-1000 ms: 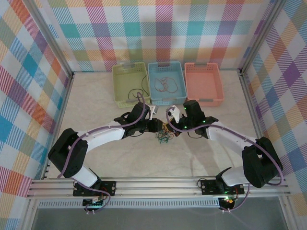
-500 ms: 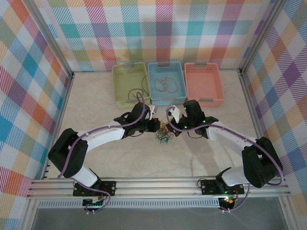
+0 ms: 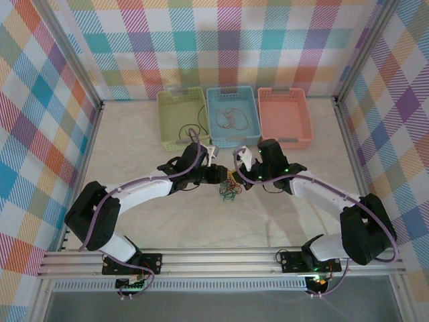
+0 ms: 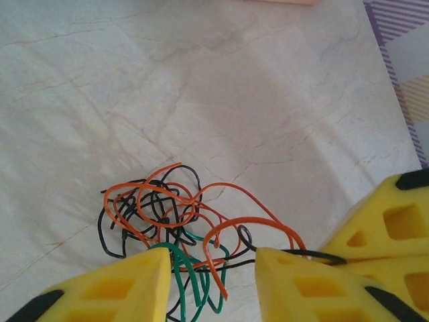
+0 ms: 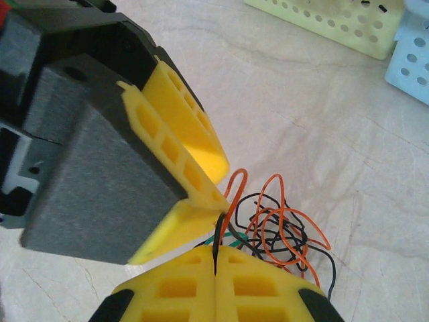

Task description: Untangle the cables

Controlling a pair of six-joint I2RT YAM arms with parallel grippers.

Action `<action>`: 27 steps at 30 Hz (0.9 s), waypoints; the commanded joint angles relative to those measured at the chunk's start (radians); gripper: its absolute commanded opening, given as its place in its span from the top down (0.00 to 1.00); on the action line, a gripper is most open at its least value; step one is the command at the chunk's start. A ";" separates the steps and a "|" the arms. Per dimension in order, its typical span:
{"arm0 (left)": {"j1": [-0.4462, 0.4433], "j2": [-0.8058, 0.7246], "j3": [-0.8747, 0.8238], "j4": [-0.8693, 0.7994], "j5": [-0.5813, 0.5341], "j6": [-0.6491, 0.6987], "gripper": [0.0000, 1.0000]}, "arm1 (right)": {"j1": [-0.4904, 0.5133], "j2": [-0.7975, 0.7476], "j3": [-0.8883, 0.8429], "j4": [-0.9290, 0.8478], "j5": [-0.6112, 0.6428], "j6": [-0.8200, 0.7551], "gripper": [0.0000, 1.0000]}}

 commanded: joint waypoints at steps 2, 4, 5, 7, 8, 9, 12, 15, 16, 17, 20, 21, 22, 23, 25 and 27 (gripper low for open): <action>0.005 -0.048 -0.017 0.042 0.038 -0.004 0.60 | -0.010 -0.026 -0.015 0.036 -0.031 0.016 1.00; 0.004 -0.040 -0.016 0.039 0.036 -0.005 0.60 | -0.014 -0.028 -0.018 0.040 -0.044 0.023 1.00; 0.004 -0.037 -0.014 0.040 0.036 -0.006 0.61 | -0.017 -0.028 -0.018 0.044 -0.049 0.026 1.00; 0.004 -0.027 -0.012 0.044 0.042 -0.009 0.61 | -0.023 -0.031 -0.023 0.053 -0.066 0.035 1.00; 0.004 -0.023 -0.011 0.044 0.045 -0.010 0.61 | -0.025 -0.033 -0.024 0.058 -0.070 0.040 1.00; 0.005 -0.020 -0.009 0.042 0.046 -0.013 0.61 | -0.028 -0.035 -0.026 0.061 -0.073 0.043 1.00; 0.004 -0.018 -0.008 0.038 0.041 -0.011 0.56 | -0.033 -0.039 -0.029 0.063 -0.072 0.045 1.00; 0.004 -0.020 -0.007 0.035 0.036 -0.013 0.52 | -0.044 -0.046 -0.036 0.074 -0.067 0.082 1.00; 0.005 -0.018 -0.008 0.035 0.038 -0.015 0.52 | -0.049 -0.054 -0.041 0.082 -0.070 0.091 1.00; 0.004 -0.013 -0.006 0.036 0.040 -0.015 0.52 | -0.054 -0.060 -0.049 0.094 -0.077 0.098 1.00; 0.004 0.004 0.001 0.033 0.044 -0.031 0.56 | -0.063 -0.078 -0.062 0.114 -0.090 0.107 1.00; 0.004 0.012 0.004 0.031 0.045 -0.034 0.56 | -0.064 -0.081 -0.063 0.115 -0.088 0.107 1.00; 0.004 0.020 0.008 0.030 0.047 -0.037 0.56 | -0.065 -0.082 -0.064 0.113 -0.085 0.108 1.00; 0.004 0.026 0.009 0.030 0.048 -0.039 0.56 | -0.066 -0.083 -0.063 0.113 -0.085 0.110 1.00; 0.004 0.041 0.016 0.028 0.055 -0.042 0.56 | -0.067 -0.084 -0.065 0.116 -0.085 0.111 1.00; 0.005 0.054 0.020 0.029 0.061 -0.045 0.56 | -0.068 -0.081 -0.064 0.115 -0.087 0.111 1.00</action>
